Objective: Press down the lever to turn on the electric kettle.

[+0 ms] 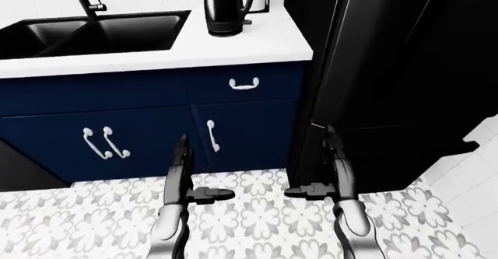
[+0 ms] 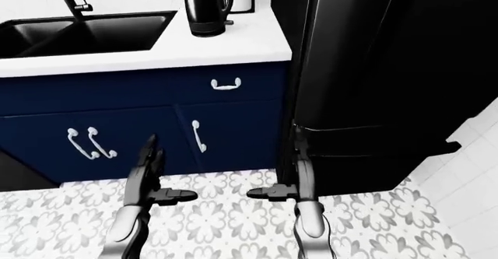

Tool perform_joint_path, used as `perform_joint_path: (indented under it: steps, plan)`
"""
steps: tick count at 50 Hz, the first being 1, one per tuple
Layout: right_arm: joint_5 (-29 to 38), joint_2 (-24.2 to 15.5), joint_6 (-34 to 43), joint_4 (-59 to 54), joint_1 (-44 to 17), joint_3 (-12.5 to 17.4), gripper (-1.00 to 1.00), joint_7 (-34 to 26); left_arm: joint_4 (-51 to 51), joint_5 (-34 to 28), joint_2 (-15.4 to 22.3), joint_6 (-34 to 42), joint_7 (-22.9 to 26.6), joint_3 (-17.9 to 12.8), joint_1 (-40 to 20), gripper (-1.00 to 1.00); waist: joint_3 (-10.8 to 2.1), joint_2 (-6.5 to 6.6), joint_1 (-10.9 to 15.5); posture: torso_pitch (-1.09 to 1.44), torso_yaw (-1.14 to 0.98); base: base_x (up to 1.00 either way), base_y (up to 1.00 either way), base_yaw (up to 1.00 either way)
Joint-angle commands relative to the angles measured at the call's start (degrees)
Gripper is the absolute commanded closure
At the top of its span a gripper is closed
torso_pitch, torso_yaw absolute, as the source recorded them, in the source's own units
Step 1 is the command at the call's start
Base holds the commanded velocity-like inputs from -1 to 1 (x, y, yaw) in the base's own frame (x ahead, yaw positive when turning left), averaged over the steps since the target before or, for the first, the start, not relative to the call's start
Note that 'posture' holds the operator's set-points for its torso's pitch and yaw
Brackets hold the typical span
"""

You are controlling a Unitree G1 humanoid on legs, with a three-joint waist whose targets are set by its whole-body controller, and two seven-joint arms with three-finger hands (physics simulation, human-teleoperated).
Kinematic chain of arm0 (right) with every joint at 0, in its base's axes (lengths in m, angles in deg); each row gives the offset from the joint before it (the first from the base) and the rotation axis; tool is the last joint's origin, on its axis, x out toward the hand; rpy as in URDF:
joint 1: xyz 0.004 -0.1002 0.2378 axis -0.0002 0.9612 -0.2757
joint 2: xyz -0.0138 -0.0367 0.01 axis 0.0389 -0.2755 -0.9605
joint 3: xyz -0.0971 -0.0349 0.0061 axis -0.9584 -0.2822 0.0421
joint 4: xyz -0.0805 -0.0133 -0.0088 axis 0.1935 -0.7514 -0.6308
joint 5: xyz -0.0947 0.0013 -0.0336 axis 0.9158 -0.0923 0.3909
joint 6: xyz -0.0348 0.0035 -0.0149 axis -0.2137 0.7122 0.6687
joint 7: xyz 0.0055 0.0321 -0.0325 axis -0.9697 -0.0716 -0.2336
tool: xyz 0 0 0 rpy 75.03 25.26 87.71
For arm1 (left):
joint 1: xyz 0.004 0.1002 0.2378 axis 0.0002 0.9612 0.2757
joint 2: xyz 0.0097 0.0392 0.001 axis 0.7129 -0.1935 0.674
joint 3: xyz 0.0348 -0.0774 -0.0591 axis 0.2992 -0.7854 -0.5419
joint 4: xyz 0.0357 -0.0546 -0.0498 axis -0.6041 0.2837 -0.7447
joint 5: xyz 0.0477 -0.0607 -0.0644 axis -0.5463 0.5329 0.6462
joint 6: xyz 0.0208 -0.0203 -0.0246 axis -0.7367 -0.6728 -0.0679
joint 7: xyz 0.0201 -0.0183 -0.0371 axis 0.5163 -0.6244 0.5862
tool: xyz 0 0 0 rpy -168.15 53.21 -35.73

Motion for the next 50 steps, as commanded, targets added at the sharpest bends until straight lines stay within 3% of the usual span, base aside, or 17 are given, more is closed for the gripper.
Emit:
perform_joint_path:
  steps: [1,10,13,14,17,22,24,26,27,28,30,35,36,38,43,48,50]
  plan:
    - [0.08,-0.96,-1.42,3.39,-0.81,0.20,-1.00,0.23,-1.99,-0.58,-0.33,-2.31,-0.43,0.74,-0.89,-1.00,-0.74,0.15,-0.22,0.00,0.00,0.00,0.34,0.00]
    - [0.90,-1.08,-1.61,2.65,-0.56,0.34,-1.00,0.10,-3.20,-0.57,-0.34,-2.40,0.14,0.86,0.16,-1.00,-0.19,-5.53,-0.38,0.00,0.00,0.00,0.34,0.00]
    - [0.62,-1.02,-2.01,2.18,-0.75,0.45,-1.00,0.10,-2.79,-0.18,-0.34,-2.15,0.18,0.64,-0.32,-1.00,-1.26,-9.61,-0.75,0.00,0.00,0.00,0.35,0.00]
    - [0.68,-1.07,-2.11,1.94,-0.86,0.43,-1.00,0.08,-2.80,-0.14,-0.35,-1.98,0.11,0.62,-0.39,-1.00,-0.39,-6.55,-1.54,0.00,0.00,0.00,0.34,0.00]
    - [0.59,-0.95,-2.50,1.73,-0.65,0.38,-1.00,0.23,-3.30,0.13,-0.31,-1.64,0.12,0.50,-0.18,-1.00,-1.36,-7.57,-1.22,0.00,0.00,0.00,0.34,0.00]
    - [0.36,-0.80,-3.51,0.32,-1.00,0.36,-1.00,0.73,-2.75,-0.02,-0.23,-1.98,-0.20,0.36,-0.61,-1.00,-0.39,-4.31,-1.10,0.00,0.00,0.00,0.34,0.00]
    - [0.18,-0.73,-3.70,0.37,-0.95,0.27,-1.00,0.83,-2.57,-0.08,-0.21,-2.06,-0.35,0.31,-0.75,-1.00,-0.50,-1.75,-1.19,0.00,0.00,0.00,0.34,0.00]
    - [-0.16,-0.75,-4.00,0.33,-0.90,0.39,-1.00,0.90,-2.69,-0.13,-0.20,-2.20,-0.46,0.29,-0.65,-1.00,-1.86,3.28,-0.69,0.00,0.00,0.00,0.34,0.00]
    - [-0.75,-0.82,-4.70,-0.45,-1.07,0.75,-1.00,0.88,-3.09,0.01,-0.21,-2.33,-0.35,0.31,-0.51,-1.00,-0.95,-0.49,-0.39,0.00,0.00,0.00,0.34,0.00]
    - [-1.08,-0.85,-5.17,-1.03,-1.33,0.83,-1.00,0.84,-3.08,0.47,-0.17,-1.87,-0.37,0.01,-0.82,-1.00,-0.76,0.34,-0.41,0.00,0.00,0.00,0.34,0.00]
    - [-0.22,-0.87,-5.77,-0.21,-1.04,0.25,-1.00,1.01,-3.16,0.75,-0.12,-1.52,-0.51,-0.17,-0.93,-1.00,-1.22,-1.08,-0.03,0.00,0.00,0.00,0.21,0.00]
    - [-1.55,-1.08,-8.07,0.63,-0.34,0.59,-1.00,-0.09,-4.78,1.11,-0.20,-1.85,0.12,0.13,0.31,-1.00,-0.89,-1.56,-0.30,0.00,0.00,0.00,0.00,0.00]
    - [-9.80,0.01,-11.53,1.68,0.04,1.53,-1.00,-3.81,-7.37,4.71,-0.29,1.67,2.66,0.02,1.03,-1.00,-0.89,-1.84,-0.22,0.00,0.00,0.00,0.00,0.00]
    - [-1.46,-0.95,-11.76,-2.09,-2.24,-0.81,-1.00,-1.62,-3.76,-0.43,-0.18,-3.62,0.80,1.39,0.85,-1.00,-0.58,-2.25,0.03,0.00,0.00,0.00,0.00,0.00]
    - [-1.56,-0.66,-12.00,-1.39,-1.92,-0.89,-1.00,-2.16,-4.44,-0.54,-0.44,-3.77,1.32,1.29,1.44,-1.00,-0.56,-3.59,0.72,0.00,0.00,0.00,0.00,0.00]
    - [-1.82,-0.49,-12.15,-0.99,-1.61,-0.95,-1.00,-2.18,-4.81,-0.74,-0.50,-4.13,1.58,1.37,1.84,-1.00,-0.69,-7.90,1.61,0.00,0.00,0.00,0.00,0.00]
    - [-1.65,-0.50,-12.23,-0.62,-1.52,-1.05,-1.00,-2.15,-4.56,-1.27,-0.56,-4.97,1.53,1.62,2.04,-1.00,-0.56,-6.15,1.46,0.00,0.00,0.00,0.00,0.00]
